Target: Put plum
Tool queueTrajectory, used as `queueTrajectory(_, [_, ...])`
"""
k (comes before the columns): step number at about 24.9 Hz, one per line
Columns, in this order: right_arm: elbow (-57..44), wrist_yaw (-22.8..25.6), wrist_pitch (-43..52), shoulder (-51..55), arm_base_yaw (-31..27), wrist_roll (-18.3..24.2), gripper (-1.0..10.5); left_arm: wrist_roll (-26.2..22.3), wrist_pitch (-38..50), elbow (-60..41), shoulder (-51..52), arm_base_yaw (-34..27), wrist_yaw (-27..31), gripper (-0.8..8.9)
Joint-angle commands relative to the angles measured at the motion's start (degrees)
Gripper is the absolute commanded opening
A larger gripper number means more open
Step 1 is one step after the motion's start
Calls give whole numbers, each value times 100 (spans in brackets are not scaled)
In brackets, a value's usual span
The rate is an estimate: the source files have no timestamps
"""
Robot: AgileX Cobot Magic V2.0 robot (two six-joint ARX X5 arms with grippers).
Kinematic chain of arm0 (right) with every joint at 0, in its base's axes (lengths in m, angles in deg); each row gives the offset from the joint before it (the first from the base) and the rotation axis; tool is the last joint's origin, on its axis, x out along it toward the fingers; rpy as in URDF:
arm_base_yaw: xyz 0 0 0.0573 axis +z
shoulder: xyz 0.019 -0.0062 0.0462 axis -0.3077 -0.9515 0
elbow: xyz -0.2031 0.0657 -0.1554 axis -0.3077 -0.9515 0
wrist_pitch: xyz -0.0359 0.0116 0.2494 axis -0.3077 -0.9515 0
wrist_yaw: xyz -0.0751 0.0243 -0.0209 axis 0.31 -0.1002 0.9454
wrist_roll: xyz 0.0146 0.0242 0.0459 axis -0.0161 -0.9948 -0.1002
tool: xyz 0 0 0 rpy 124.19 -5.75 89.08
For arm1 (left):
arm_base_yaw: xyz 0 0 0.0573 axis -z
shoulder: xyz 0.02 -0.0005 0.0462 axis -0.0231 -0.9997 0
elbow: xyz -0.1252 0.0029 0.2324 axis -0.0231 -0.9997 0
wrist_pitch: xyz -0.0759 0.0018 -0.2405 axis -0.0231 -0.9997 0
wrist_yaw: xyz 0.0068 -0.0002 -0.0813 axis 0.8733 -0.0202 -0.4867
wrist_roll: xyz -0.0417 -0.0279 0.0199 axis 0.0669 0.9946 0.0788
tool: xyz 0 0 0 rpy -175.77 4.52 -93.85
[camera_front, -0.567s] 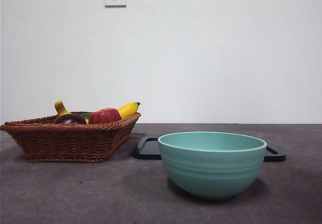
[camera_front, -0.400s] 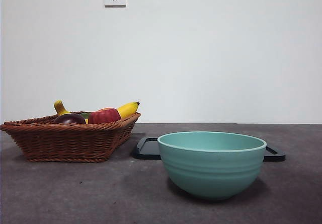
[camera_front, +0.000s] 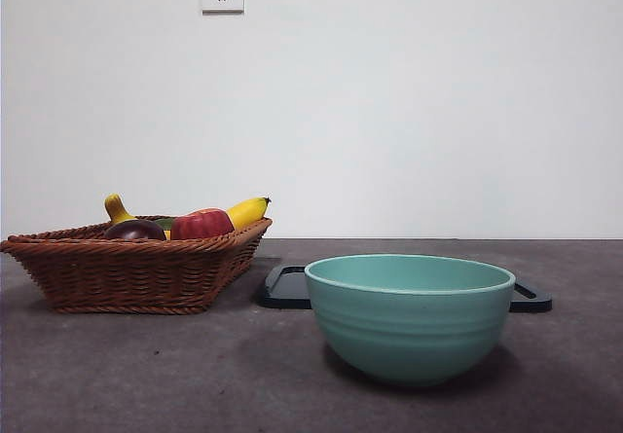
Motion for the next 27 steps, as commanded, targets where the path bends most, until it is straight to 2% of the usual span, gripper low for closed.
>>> queueTrajectory(1, [509, -238, -315, -426, -7, 387, 5, -581, -289, 472, -380, -11, -219, 9])
queueTrajectory(6, [1410, -929, -1143, -1399, 2, 927, 5, -1137, -918, 1174, -1279, -9, -1038, 9])
queueTrajectory(12, [2295, -1421, -1954, -2343, 190, 1386, 5, -1578, -1515, 1843, -2297, 57, -1906, 9])
queueTrajectory(19, [2977, -1718, -2994, -3270, 782, 1873, 5, -2181, -2288, 2583, -3220, 367, -2065, 9])
queueTrajectory(21, [3034, -1711, -3206, -3484, 1003, 2028, 5, -2179, -2293, 2632, -3318, 466, -2074, 9])
queueTrajectory(26, [3034, -1700, -3206, -3696, 1263, 2026, 6, -2199, -2391, 2632, -3338, 527, -2072, 15])
queueTrajectory(27, [3034, -1700, -3204, -3707, 1263, 2024, 30, -2194, -2393, 2632, -3338, 525, -2072, 73])
